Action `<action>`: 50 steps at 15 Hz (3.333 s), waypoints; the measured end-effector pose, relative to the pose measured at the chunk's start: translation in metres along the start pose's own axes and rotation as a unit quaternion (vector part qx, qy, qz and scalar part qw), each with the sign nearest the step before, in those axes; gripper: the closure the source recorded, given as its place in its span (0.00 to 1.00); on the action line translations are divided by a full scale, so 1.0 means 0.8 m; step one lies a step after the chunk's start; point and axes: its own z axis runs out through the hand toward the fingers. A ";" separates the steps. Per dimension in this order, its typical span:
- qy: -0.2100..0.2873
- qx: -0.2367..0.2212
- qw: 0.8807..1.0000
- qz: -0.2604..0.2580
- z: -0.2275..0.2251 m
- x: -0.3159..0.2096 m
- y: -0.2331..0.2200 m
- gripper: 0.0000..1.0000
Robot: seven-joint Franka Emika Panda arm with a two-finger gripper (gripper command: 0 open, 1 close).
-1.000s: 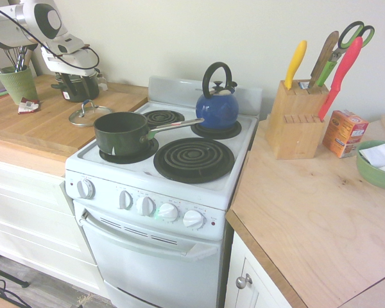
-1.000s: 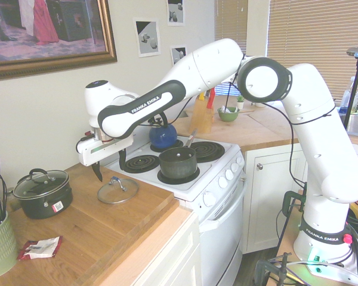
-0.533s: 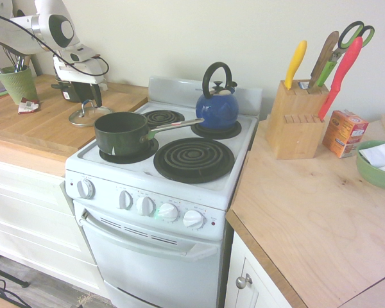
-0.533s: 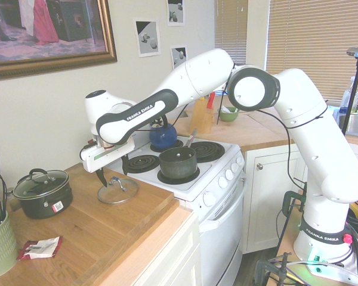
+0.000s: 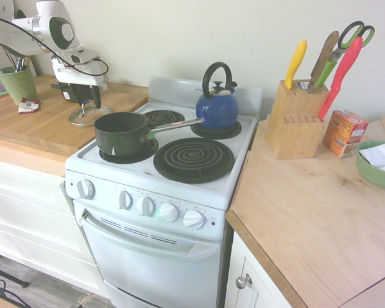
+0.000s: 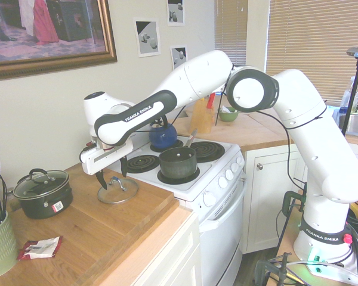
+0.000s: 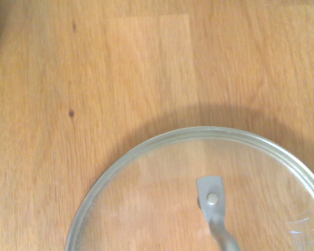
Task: Cover the lid of the pot
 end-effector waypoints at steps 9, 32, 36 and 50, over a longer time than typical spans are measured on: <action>-0.002 -0.002 1.000 -0.005 0.010 0.003 0.000 1.00; -0.002 0.075 0.993 0.088 -0.205 0.083 0.097 1.00; 0.003 0.069 0.988 0.140 -0.233 0.125 0.180 1.00; -0.011 0.024 0.980 0.197 -0.131 0.118 0.328 1.00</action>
